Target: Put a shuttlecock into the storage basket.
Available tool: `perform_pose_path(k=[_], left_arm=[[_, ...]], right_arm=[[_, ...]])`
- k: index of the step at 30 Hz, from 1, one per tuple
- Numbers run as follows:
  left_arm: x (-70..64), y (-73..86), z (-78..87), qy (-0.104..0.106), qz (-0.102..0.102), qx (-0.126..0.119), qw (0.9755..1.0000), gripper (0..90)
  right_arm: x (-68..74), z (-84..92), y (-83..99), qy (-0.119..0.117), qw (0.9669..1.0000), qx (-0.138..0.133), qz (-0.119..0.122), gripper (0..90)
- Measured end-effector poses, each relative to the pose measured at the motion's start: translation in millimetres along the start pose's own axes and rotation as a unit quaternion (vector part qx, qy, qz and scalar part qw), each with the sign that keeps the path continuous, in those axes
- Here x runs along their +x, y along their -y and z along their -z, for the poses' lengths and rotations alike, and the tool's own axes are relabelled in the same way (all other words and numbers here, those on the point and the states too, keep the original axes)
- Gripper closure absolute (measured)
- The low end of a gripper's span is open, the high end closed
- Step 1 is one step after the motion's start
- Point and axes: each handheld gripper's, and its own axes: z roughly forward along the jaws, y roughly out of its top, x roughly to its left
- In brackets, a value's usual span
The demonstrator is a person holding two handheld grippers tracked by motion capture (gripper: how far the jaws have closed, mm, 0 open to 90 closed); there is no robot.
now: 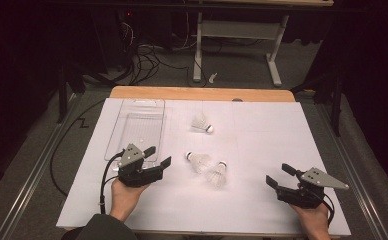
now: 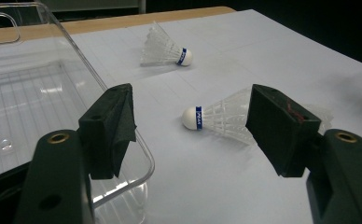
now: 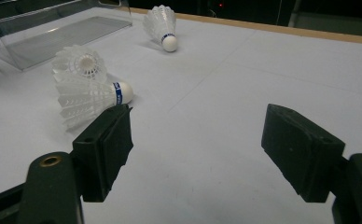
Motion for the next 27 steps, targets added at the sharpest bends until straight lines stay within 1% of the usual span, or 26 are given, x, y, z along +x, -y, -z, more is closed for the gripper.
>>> perform_pose_path(k=[5, 10, 13, 14, 17, 27], left_arm=[[-1.7, -0.4, -5.3, 0.003, -0.006, 0.007, 1.0, 33.1], [-2.7, -1.2, -8.9, 0.007, -0.007, 0.009, 0.9999, 33.1], [-2.9, -1.8, -10.0, 0.005, -0.007, 0.009, 0.9999, 33.1], [-2.9, -1.9, -11.0, 0.008, -0.005, 0.009, 0.9999, 33.1], [-3.0, -2.7, -12.9, 0.009, -0.003, 0.008, 0.9999, 33.1], [-6.6, -7.4, -20.3, 0.013, -0.007, 0.01, 0.9998, 33.2]], right_arm=[[-0.2, -0.1, 0.0, 0.0, 1.0, 0.0, 0.0, 24.6], [0.3, -0.2, -0.1, -0.001, 1.0, 0.0, 0.001, 24.5], [0.3, -0.2, -0.1, -0.001, 1.0, 0.0, 0.0, 24.5], [0.2, -0.1, 0.0, -0.001, 1.0, 0.0, 0.0, 24.5], [0.2, -0.2, 0.0, -0.001, 1.0, 0.0, -0.001, 24.5], [0.2, -0.3, -0.1, -0.002, 1.0, 0.0, -0.001, 24.5]])
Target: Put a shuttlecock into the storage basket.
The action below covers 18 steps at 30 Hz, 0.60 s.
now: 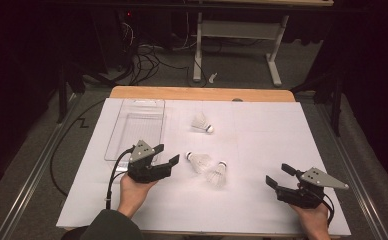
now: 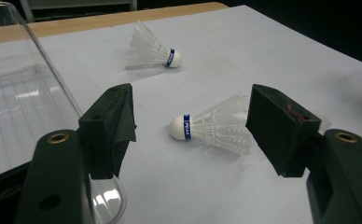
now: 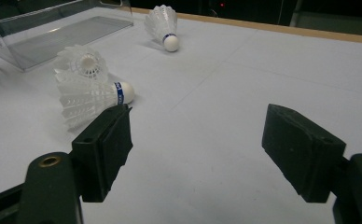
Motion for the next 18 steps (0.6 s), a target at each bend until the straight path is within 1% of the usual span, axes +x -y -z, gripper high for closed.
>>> perform_pose_path(k=[6, 18], left_arm=[[-4.3, -6.0, -7.4, 0.005, -0.007, 0.0, 1.0, 33.2], [-10.7, -14.7, -18.7, 0.014, -0.014, 0.001, 0.9998, 33.2]], right_arm=[[0.0, 0.1, 0.0, 0.0, 1.0, 0.0, 0.0, 24.5], [0.0, 0.3, 0.0, -0.001, 1.0, -0.001, 0.0, 24.4]])
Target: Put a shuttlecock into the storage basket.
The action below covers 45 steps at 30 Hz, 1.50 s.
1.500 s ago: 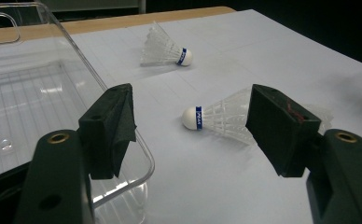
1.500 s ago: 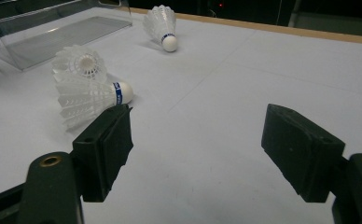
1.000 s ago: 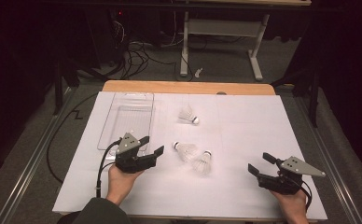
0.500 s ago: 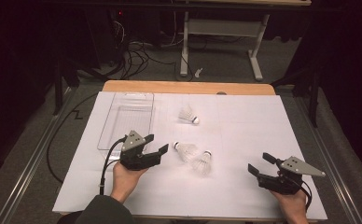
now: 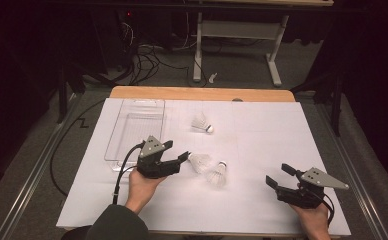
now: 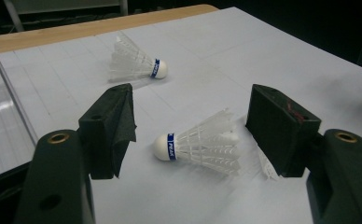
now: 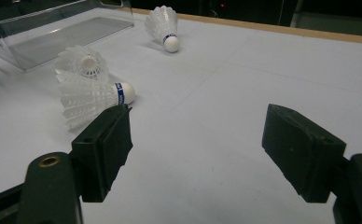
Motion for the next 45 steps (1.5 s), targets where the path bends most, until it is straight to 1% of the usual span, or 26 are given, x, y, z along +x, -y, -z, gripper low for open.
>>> perform_pose_path(k=[5, 14, 19, 20, 24, 35, 45], left_arm=[[-2.0, -2.5, -3.7, 0.002, -0.002, -0.001, 1.0, 33.3], [-3.7, -6.4, -11.5, 0.005, -0.006, 0.005, 1.0, 33.3], [-4.3, -9.2, -14.0, 0.006, -0.005, 0.003, 1.0, 33.3], [-4.9, -10.5, -15.6, 0.008, -0.007, 0.004, 0.9999, 33.3], [-6.1, -12.2, -17.8, 0.01, -0.008, 0.004, 0.9999, 33.4], [-7.4, -14.7, -24.7, 0.012, -0.005, 0.004, 0.9999, 33.7], [-9.8, -20.8, -31.4, 0.016, -0.009, 0.006, 0.9998, 33.7]], right_arm=[[0.2, -0.2, 0.0, -0.001, 1.0, 0.001, 0.0, 24.4], [0.1, -0.1, 0.0, -0.001, 1.0, 0.0, 0.001, 24.4], [0.2, -0.2, 0.0, -0.001, 1.0, 0.001, 0.0, 24.4], [0.2, -0.2, 0.0, -0.001, 1.0, 0.001, 0.0, 24.4], [0.2, -0.1, 0.0, -0.001, 1.0, 0.0, 0.0, 24.4], [0.2, -0.2, 0.0, -0.002, 1.0, 0.0, 0.0, 24.3], [0.2, -0.4, 0.0, -0.002, 1.0, 0.001, 0.0, 24.3]])
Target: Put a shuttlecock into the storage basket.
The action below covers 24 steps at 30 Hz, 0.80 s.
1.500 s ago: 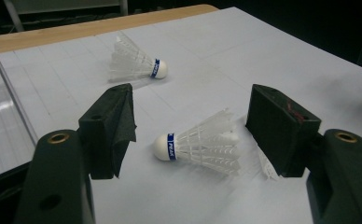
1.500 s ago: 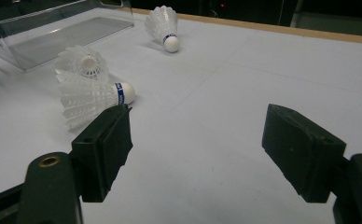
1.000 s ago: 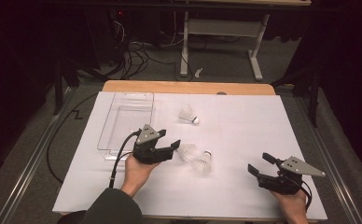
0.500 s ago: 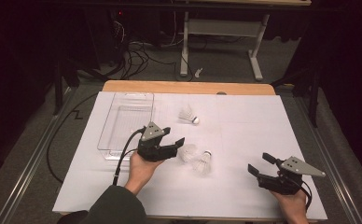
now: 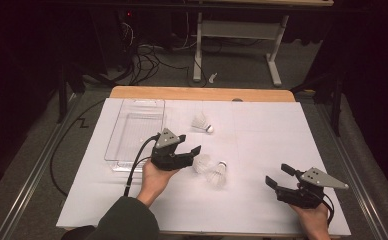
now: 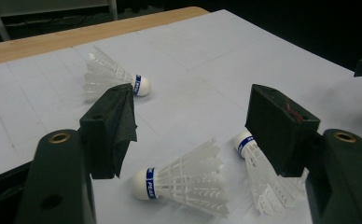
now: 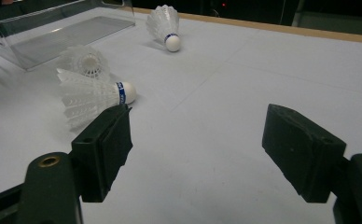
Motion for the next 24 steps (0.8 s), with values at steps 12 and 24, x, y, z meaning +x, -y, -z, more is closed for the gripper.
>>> perform_pose_path(k=[12, 24], left_arm=[[-3.6, -13.9, -7.3, 0.002, 0.008, 0.028, 0.9996, 34.3], [-6.3, -26.1, -9.1, 0.011, 0.017, 0.083, 0.9963, 37.8]], right_arm=[[-0.1, -0.1, 0.0, -0.001, 1.0, 0.0, 0.0, 24.2], [0.0, 0.0, 0.0, -0.001, 1.0, 0.0, 0.0, 24.2]])
